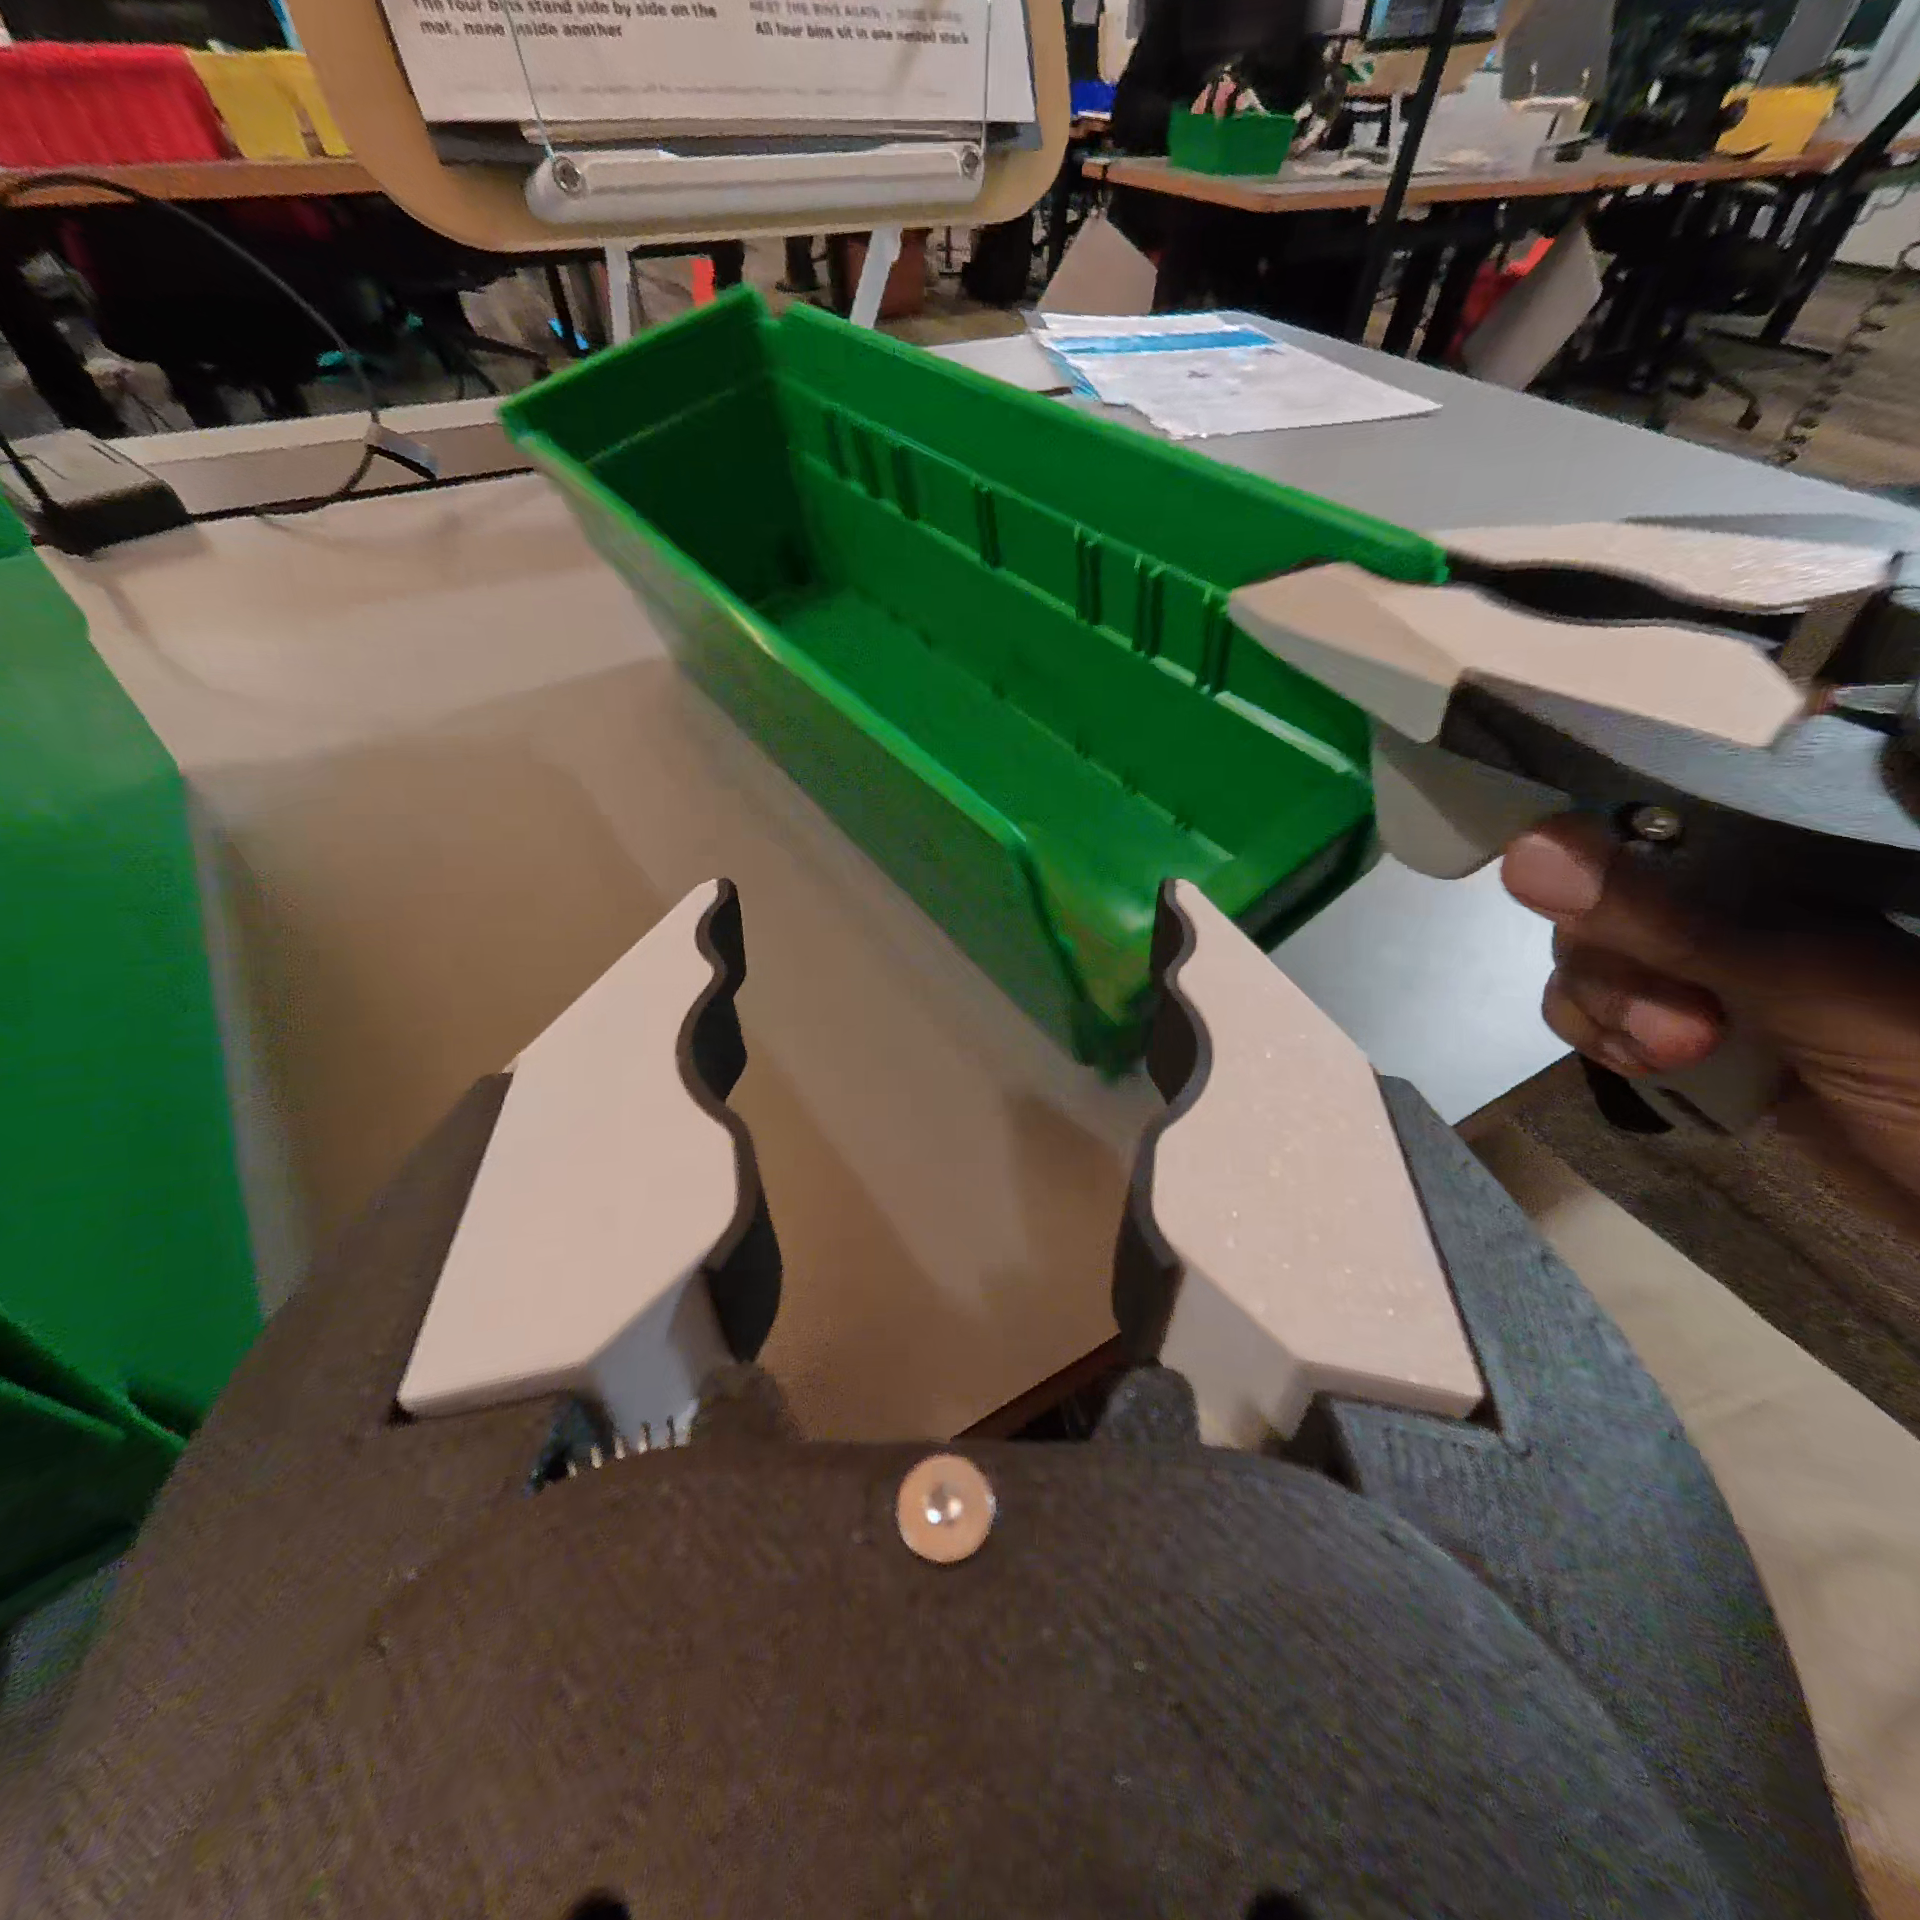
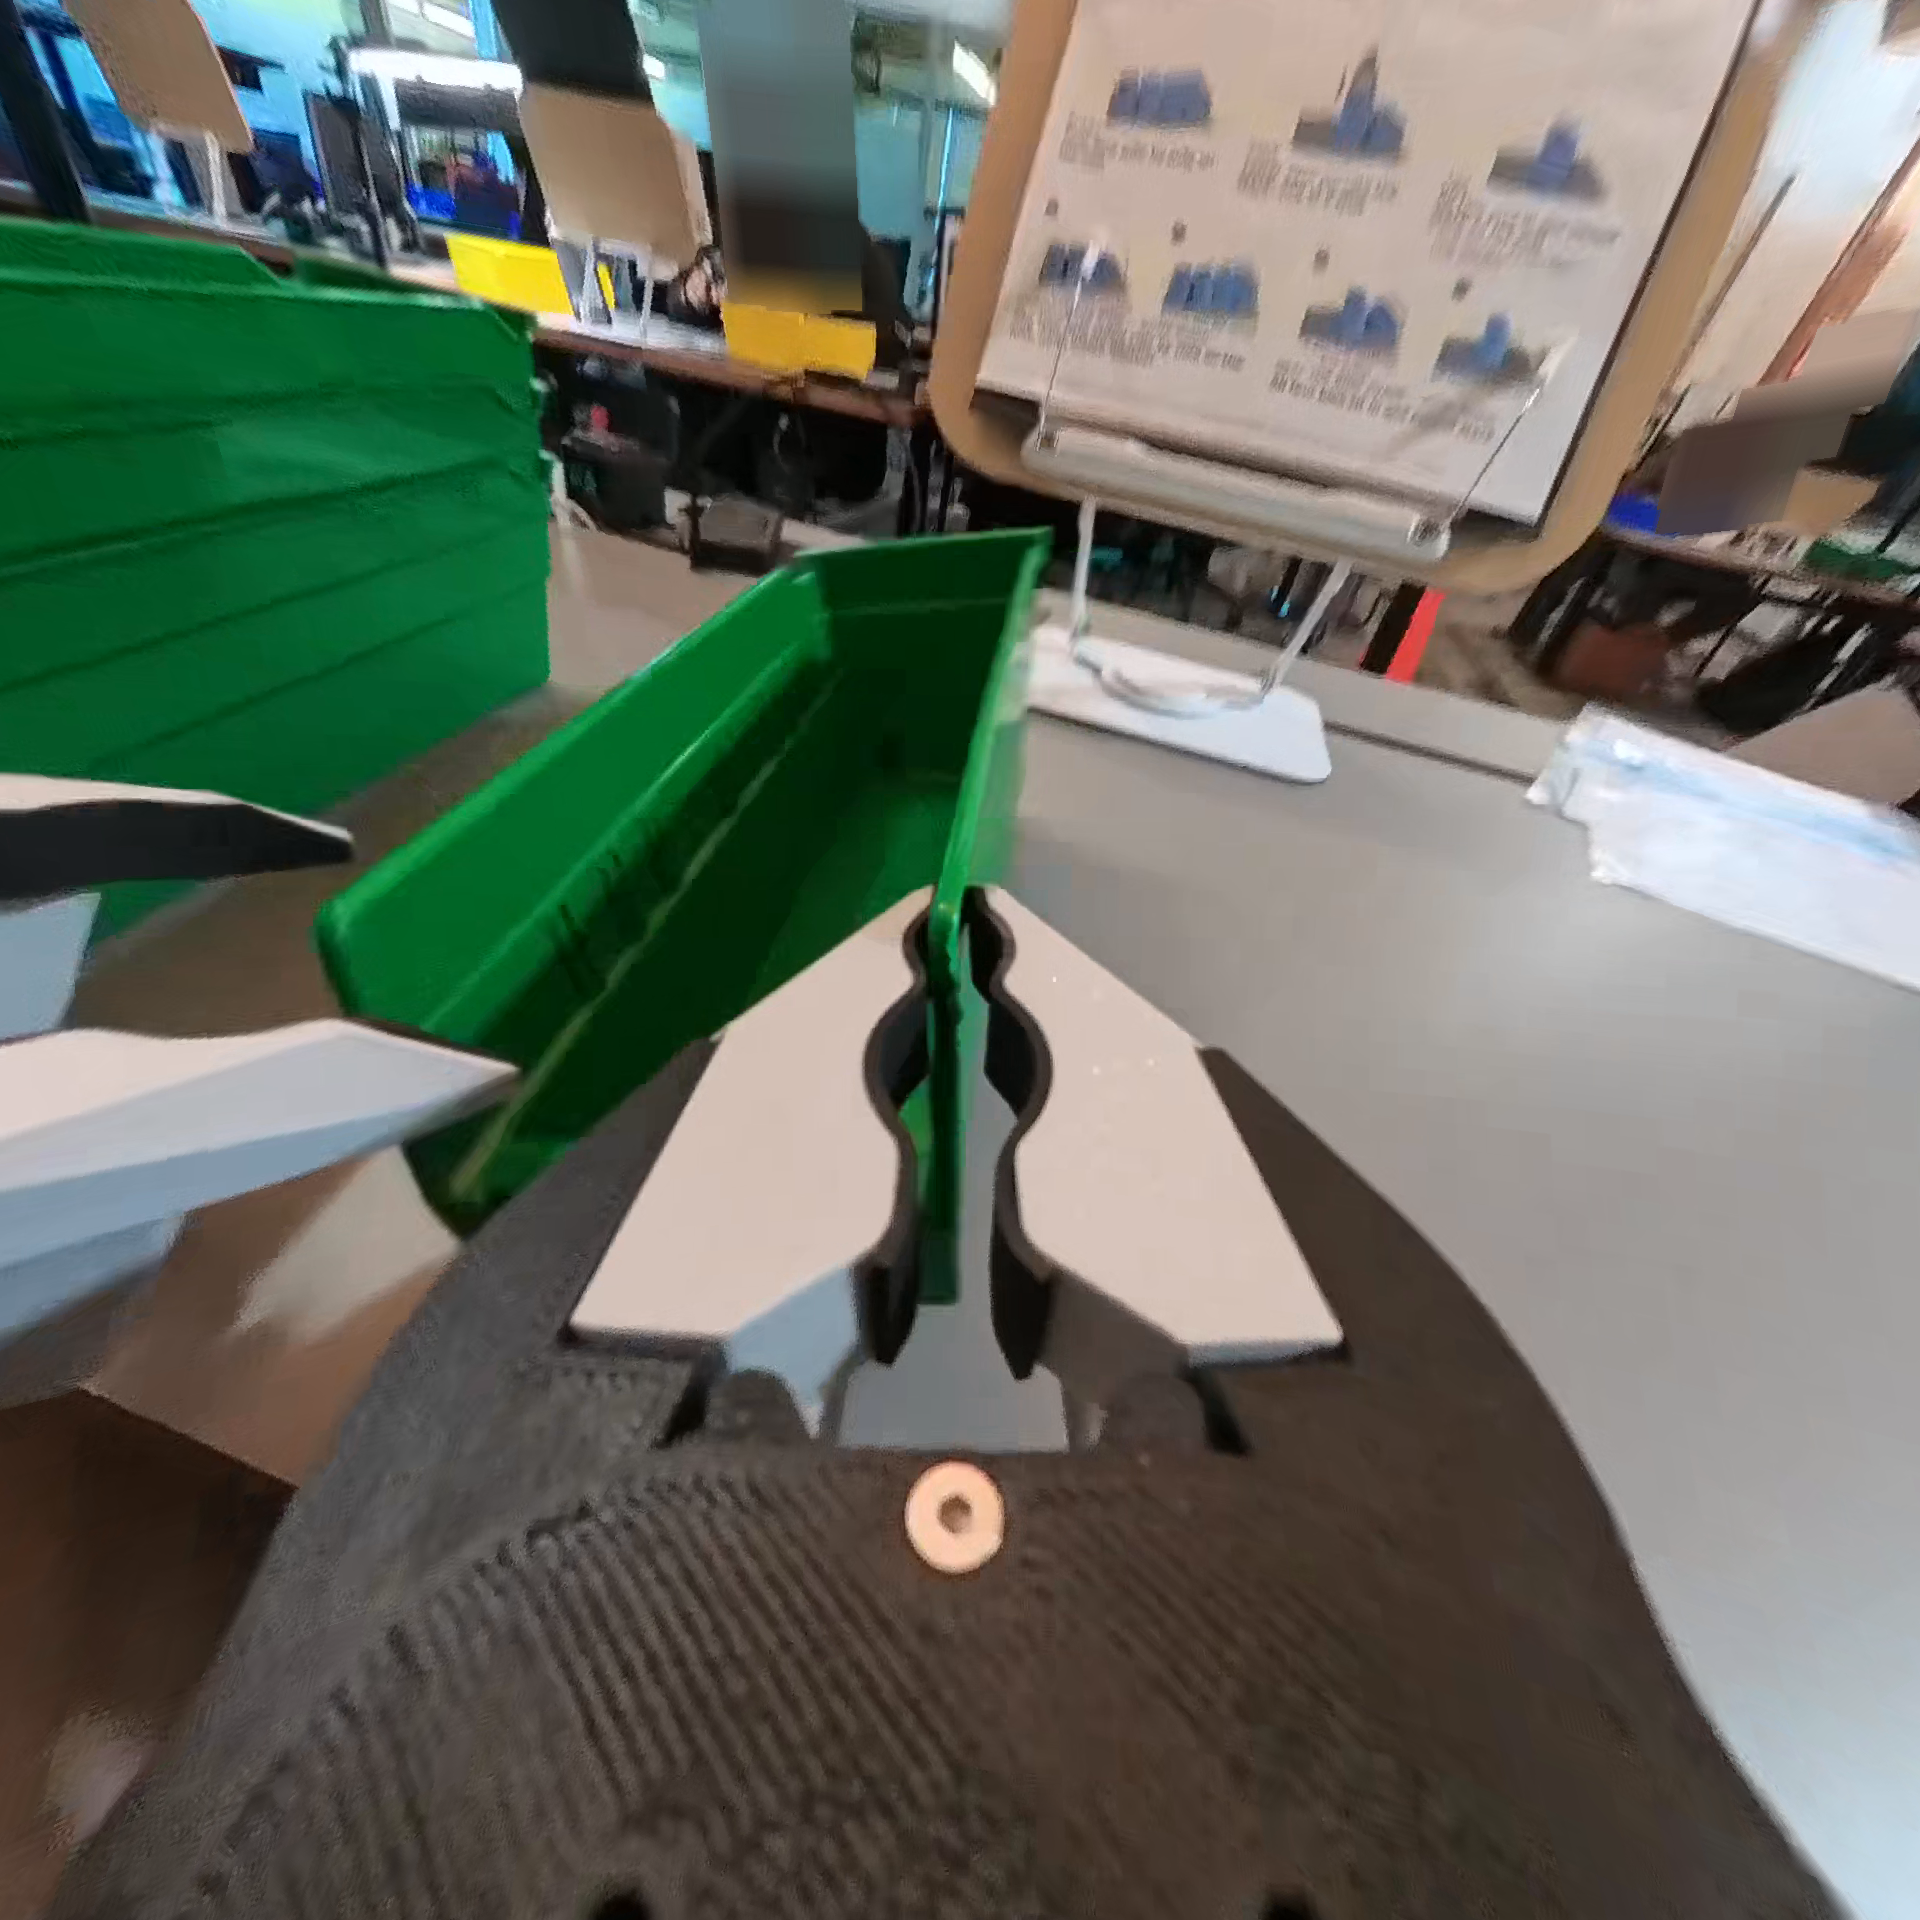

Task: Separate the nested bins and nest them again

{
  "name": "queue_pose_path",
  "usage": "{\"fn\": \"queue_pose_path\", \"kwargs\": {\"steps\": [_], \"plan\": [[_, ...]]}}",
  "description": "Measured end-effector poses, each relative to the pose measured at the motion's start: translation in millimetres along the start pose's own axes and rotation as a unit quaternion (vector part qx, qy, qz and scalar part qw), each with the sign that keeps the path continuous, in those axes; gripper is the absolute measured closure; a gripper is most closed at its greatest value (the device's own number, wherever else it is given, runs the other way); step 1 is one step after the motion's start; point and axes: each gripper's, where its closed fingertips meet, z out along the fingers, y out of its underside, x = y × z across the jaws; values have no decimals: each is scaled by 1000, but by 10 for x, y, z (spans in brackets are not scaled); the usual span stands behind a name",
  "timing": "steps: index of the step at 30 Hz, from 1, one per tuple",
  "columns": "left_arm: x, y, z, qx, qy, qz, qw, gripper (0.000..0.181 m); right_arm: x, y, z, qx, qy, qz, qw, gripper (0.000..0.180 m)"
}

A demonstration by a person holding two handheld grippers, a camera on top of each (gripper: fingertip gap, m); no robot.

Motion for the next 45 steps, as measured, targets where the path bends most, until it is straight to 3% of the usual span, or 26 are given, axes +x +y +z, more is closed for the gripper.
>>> {"fn": "queue_pose_path", "kwargs": {"steps": [4, 5, 7, 10, 14, 17, 24, 27, 31, 35, 40, 45], "plan": [[35, 55, 23, -14, 33, -16, 999, 82, -216, -152, -174, 26, -21, -10, 999, 178], [44, 73, 30, -18, 40, -29, 999, 87, -290, -158, -216, 26, -26, 0, 999, 178], [115, 174, 61, -52, 70, -61, 994, 78, -414, -200, -314, 40, -27, 13, 999, 178], [129, 173, 55, -55, 84, -107, 989, 92, -561, -308, -461, 87, -17, -27, 996, 175], [-118, -22, -8, -3, 64, -176, 982, 149, -836, -540, -697, 162, -34, -69, 984, 168], [-169, -85, -60, 9, 90, -234, 968, 169, -975, -617, -813, 192, -34, -99, 976, 165], [-187, -555, -305, 89, 89, -210, 970, 179, -1017, -925, -1112, 286, -10, -160, 945, 157], [-228, -931, -498, 130, 81, -191, 970, 179, -989, -1071, -1249, 307, -13, -131, 943, 135], [-686, -1606, -841, 200, 16, -134, 970, 179, -906, -977, -1157, 270, -32, -79, 959, 125], [-1439, -2182, -1202, 215, -96, -71, 969, 177, -948, -770, -968, 218, -53, -106, 969, 124], [-2001, -1930, -1245, 73, -160, -47, 983, 177, -1047, -334, -688, 103, -89, -111, 984, 121], [-2193, -1586, -1189, -23, -189, -20, 982, 177, -1087, 58, -503, 1, -126, -100, 987, 112]]}}
